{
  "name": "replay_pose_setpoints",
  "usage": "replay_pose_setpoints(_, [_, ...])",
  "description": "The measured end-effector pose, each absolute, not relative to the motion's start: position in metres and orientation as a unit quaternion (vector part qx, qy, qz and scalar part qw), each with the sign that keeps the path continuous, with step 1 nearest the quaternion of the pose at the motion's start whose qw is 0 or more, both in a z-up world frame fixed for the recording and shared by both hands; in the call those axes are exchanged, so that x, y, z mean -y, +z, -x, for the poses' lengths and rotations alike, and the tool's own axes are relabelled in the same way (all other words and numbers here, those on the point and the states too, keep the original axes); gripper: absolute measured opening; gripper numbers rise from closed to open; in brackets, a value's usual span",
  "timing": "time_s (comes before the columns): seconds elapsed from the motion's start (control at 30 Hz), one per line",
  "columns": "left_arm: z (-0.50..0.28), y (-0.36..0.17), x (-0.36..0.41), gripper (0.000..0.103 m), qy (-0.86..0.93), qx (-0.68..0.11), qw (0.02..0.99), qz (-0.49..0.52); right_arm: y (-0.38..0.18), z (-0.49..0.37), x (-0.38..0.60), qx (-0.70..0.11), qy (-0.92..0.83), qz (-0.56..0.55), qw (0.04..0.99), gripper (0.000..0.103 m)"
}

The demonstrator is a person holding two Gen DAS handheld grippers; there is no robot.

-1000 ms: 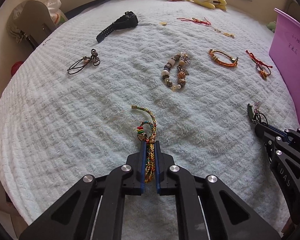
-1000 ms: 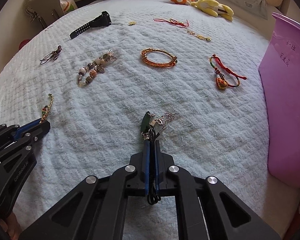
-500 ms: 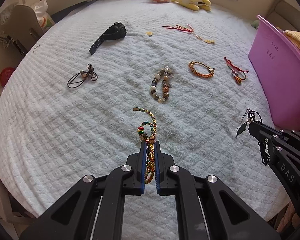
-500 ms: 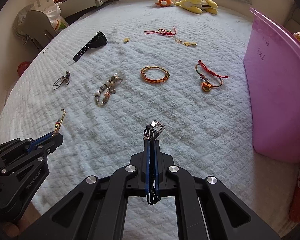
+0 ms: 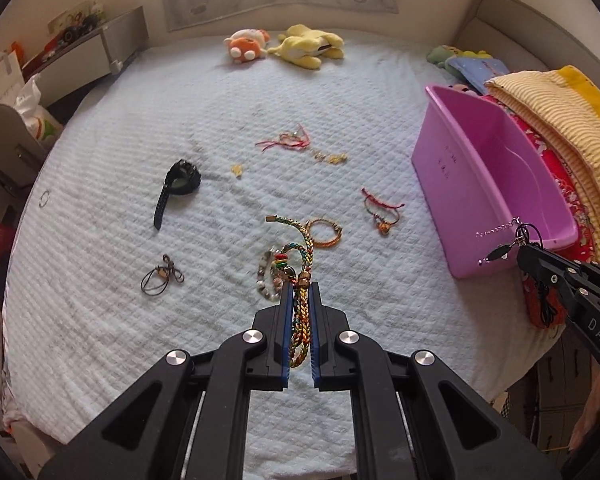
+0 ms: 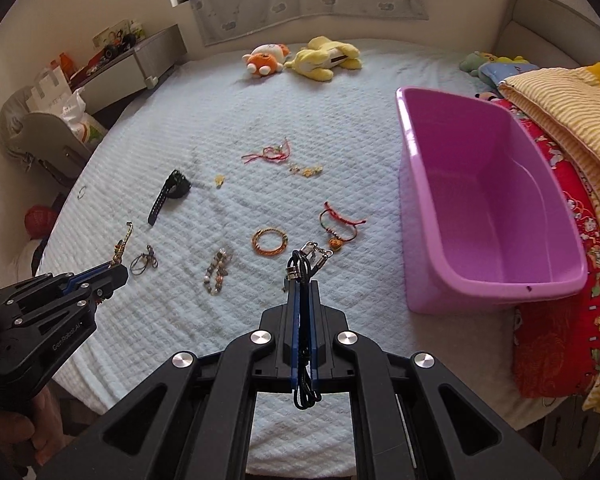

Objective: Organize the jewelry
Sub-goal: 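Carry the braided bracelet and black cord pendant over the pink tub with both tools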

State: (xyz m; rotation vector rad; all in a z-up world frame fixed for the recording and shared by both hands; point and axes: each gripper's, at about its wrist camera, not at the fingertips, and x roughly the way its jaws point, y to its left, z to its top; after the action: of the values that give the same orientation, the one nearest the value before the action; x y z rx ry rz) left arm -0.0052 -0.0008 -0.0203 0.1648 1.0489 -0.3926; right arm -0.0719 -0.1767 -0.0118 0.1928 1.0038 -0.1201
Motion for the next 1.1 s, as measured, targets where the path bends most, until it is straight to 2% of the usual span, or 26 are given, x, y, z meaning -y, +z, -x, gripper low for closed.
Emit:
replay_pose_setpoints(0.23, [-0.006,0.038,0.078,0.008,-0.248,-0.462,0.848,-0.079,0.041,0.081,0.249,-0.453,-0.107,-0.117,0.877,0.004])
replay_pose_setpoints(0.47, [-0.008,0.057,0.18,0.008,-0.266,-0.457,0.846,-0.073,0.051,0.085,0.34,-0.452,-0.106,-0.12,0.878,0.004])
replay_pose_setpoints(0.73, [-0.016,0.037,0.289,0.008,-0.269,-0.511,0.814,-0.061,0.036,0.066,0.43,-0.477,-0.065,-0.13,0.867,0.004])
replay_pose_setpoints(1.1, [-0.037,-0.017,0.35,0.008,-0.237,-0.574,0.779,-0.087,-0.018,0.021,0.466,-0.548,-0.014,-0.141,0.825,0.004])
